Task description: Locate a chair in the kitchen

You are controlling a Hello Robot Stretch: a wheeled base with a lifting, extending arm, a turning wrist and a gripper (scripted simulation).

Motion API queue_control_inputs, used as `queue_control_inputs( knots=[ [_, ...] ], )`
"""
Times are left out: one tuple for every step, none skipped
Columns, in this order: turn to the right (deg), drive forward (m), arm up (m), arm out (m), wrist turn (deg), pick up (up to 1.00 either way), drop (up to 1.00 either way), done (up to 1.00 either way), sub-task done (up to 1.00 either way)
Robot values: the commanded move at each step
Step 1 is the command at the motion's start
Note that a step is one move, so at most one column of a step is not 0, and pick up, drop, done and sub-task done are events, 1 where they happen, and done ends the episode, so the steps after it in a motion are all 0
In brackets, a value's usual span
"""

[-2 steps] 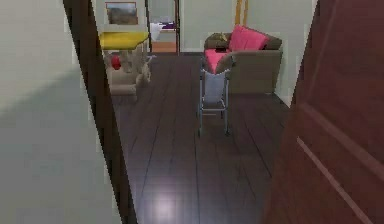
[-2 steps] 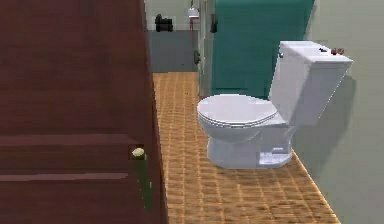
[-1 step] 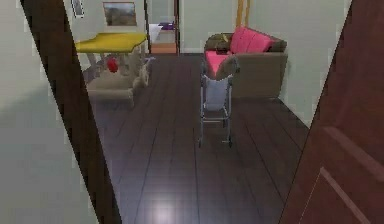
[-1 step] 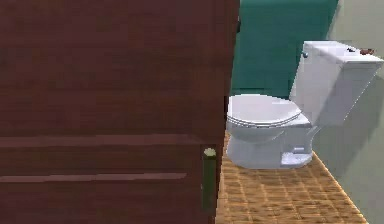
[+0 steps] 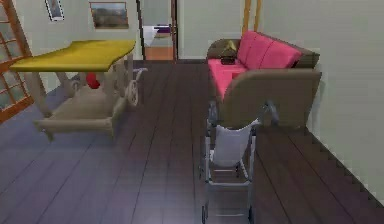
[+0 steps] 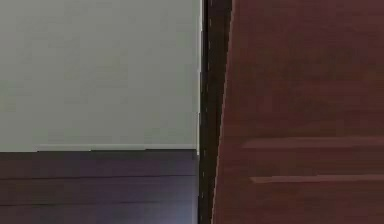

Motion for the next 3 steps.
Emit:
queue_control_inputs(
  knots=[
    [-27.0,0.0,0.0,0.0,0.0,0.0,0.0,0.0,0.0],
    [0.0,0.65,0.0,0.0,0.0,0.0,0.0,0.0,0.0],
    [21.0,0.0,0.0,0.0,0.0,0.0,0.0,0.0,0.0]
  ],
)
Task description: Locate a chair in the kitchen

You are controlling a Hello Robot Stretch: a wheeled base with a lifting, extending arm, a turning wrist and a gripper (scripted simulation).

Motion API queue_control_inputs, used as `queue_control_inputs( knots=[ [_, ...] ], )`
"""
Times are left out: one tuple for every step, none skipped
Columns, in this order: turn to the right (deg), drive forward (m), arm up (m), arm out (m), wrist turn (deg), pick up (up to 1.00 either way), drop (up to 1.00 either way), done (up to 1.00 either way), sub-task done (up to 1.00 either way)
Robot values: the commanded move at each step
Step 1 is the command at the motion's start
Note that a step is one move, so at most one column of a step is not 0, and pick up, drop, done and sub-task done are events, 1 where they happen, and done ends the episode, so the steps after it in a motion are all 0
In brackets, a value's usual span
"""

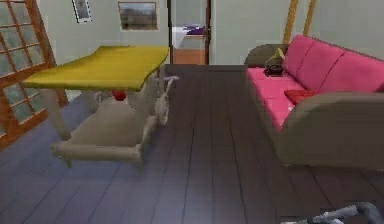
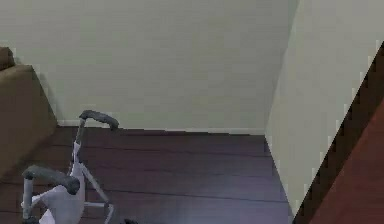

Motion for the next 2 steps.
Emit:
queue_control_inputs(
  knots=[
    [0.0,1.0,0.0,0.0,0.0,0.0,0.0,0.0,0.0],
    [12.0,0.0,0.0,0.0,0.0,0.0,0.0,0.0,0.0]
  ],
)
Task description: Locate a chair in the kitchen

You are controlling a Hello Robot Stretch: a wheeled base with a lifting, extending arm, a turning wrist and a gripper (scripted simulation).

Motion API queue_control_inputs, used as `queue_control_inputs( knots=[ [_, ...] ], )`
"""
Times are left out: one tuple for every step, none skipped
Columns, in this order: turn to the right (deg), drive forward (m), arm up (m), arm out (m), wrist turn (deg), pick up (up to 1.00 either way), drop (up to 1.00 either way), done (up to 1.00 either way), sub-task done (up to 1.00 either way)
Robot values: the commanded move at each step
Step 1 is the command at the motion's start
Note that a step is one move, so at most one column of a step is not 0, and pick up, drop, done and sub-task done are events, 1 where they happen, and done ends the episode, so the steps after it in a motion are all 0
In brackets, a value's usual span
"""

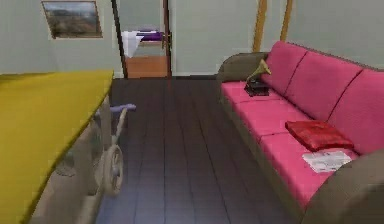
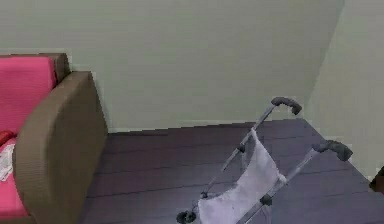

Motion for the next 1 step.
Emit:
queue_control_inputs(
  knots=[
    [0.0,0.2,0.0,0.0,0.0,0.0,0.0,0.0,0.0]
  ],
)
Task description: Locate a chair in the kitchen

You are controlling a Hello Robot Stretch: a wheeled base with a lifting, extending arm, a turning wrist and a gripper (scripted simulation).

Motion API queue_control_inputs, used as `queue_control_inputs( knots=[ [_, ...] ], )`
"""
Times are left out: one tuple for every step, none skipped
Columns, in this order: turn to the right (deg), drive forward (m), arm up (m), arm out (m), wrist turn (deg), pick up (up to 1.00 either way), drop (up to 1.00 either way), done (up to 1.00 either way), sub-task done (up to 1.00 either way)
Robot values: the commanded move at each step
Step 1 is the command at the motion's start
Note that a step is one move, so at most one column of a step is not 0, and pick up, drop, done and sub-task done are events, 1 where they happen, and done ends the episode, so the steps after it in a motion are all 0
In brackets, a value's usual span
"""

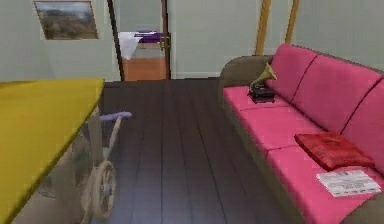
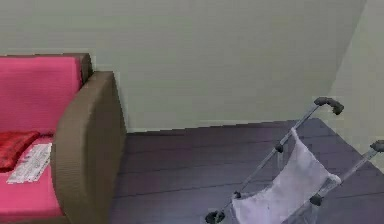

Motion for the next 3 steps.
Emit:
queue_control_inputs(
  knots=[
    [0.0,1.0,0.0,0.0,0.0,0.0,0.0,0.0,0.0],
    [0.0,1.0,0.0,0.0,0.0,0.0,0.0,0.0,0.0],
    [-3.0,0.0,0.0,0.0,0.0,0.0,0.0,0.0,0.0]
  ],
)
